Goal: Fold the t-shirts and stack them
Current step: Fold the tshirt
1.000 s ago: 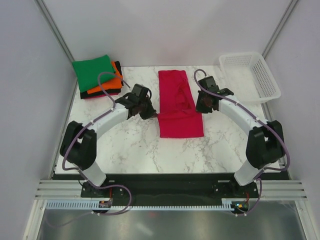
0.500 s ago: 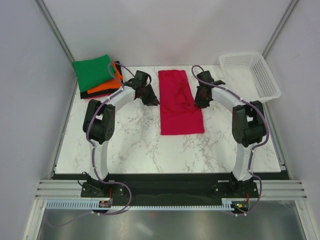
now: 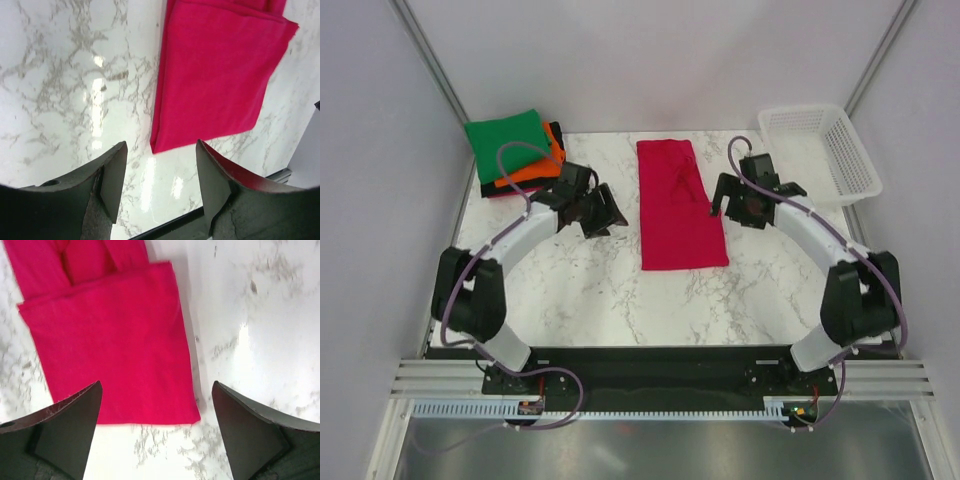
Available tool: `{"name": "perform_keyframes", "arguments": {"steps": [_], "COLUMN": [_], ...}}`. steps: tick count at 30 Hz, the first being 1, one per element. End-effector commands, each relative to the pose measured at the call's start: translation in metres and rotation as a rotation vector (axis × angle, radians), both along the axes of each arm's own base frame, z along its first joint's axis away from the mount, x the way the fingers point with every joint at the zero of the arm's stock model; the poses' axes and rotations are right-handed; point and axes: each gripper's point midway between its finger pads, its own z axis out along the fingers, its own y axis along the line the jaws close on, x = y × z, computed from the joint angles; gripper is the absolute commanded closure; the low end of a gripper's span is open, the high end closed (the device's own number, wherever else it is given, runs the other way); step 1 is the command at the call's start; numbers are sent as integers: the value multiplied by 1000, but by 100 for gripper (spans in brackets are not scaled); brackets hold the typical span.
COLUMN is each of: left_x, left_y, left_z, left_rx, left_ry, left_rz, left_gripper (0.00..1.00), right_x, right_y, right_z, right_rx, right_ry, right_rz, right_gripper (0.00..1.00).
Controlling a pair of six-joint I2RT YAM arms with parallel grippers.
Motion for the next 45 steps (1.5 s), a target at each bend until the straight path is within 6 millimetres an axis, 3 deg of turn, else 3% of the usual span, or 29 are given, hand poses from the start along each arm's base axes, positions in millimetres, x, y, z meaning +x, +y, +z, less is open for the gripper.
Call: {"name": "perform_keyframes", "arguments": {"steps": [1,3,4,7,17,22,28,31,34,35,39,43,45], "left_x": [-25,-41,-45,-59,-71,-70,-73,-74,-73,-72,-68,-76,-85], "left_y": [-4,-11,-13,-23,-52,-61,-68,-72,-76,-77,-79,-72,-71], "left_z": [8,-1,-4,-16,-54,-69,-87,-95,-97,-99,-92,-66,-42], "left_rx": [-59,-82,-89,-127,-166,-158,-154,-159,-167,-166,-162,-147,-153], "left_ry": [-54,-63,-61,-46,-7,5,28,37,38,41,37,18,-23], "left_rz": [11,-11,-18,-36,-83,-96,-104,-99,-91,-87,-75,-62,-67], "left_gripper": [36,34,32,31,32,33,39,48,66,77,97,98,98], "right_x": [-44,-60,-75,-89,-92,-93,-92,-94,-95,-95,-97,-103,-114], "right_y": [2,7,4,7,12,8,6,8,10,10,15,19,18], "right_z": [-12,-15,-31,-47,-94,-104,-110,-114,-115,-117,-111,-85,-77], "right_rx": [74,126,126,171,253,250,265,277,291,294,324,360,363], "right_ry": [18,13,51,77,149,164,179,189,194,199,197,164,180], "right_rz": [17,38,39,54,74,80,86,95,103,103,120,142,140], "right_gripper": [2,2,2,7,25,32,48,55,64,66,77,85,89]}}
